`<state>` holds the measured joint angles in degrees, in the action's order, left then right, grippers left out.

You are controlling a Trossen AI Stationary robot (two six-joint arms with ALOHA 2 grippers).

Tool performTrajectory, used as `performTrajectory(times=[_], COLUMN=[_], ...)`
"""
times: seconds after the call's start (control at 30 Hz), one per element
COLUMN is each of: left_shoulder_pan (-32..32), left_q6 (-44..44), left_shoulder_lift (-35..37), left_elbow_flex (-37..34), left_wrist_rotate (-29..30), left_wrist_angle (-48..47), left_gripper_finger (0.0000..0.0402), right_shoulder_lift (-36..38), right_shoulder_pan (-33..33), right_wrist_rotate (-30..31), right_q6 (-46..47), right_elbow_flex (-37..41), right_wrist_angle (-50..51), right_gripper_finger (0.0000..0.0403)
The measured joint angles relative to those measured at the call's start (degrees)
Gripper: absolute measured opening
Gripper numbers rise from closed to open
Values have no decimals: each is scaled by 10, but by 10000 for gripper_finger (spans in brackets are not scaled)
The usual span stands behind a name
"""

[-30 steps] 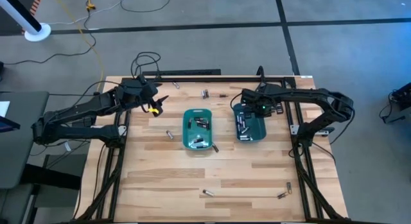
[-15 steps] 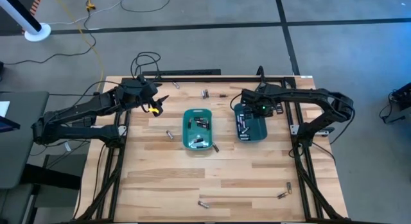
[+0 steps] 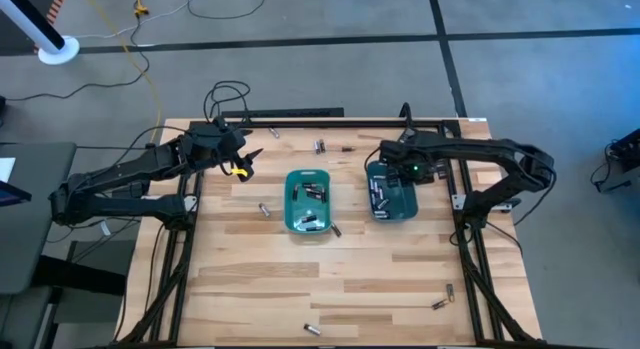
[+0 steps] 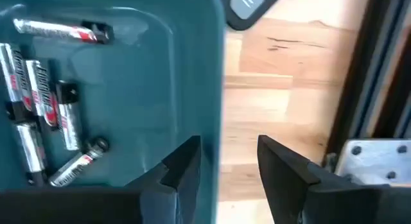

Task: Sort batteries
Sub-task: Put the silver battery into the blue bin

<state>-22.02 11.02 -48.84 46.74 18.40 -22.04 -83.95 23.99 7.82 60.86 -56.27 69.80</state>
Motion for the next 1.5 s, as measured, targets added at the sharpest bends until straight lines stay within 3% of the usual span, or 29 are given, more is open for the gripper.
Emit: performTrajectory(times=[0.17,0.37,0.5,0.63,0.77,0.87,1.07,1.27,1.5], left_shoulder_pan=[0,18,67,144,229,271,351,442,496], left_q6=[-1,57,60,44,39,5,-108,-130,-163], left_shoulder_lift=[0,0,-1,-31,-93,-143,-251,-384,-542], left_elbow_flex=[0,18,36,71,120,167,276,370,436], left_wrist_rotate=[-1,0,5,61,123,134,116,107,41], left_wrist_angle=[1,1,1,-12,-24,-54,-164,-257,-261], left_gripper_finger=[277,277,277,277,277,277,277,277,277], right_shoulder_lift=[51,174,264,335,377,389,388,385,361], right_shoulder_pan=[-12,-41,-65,-98,-141,-179,-259,-362,-483], right_wrist_rotate=[19,55,91,116,120,120,120,120,120], right_q6=[-7,-2,30,62,81,83,87,130,199], right_elbow_flex=[0,0,0,0,0,0,0,0,0], right_wrist_angle=[5,5,7,15,28,38,60,69,70], right_gripper_finger=[168,168,168,168,168,168,168,168,168])
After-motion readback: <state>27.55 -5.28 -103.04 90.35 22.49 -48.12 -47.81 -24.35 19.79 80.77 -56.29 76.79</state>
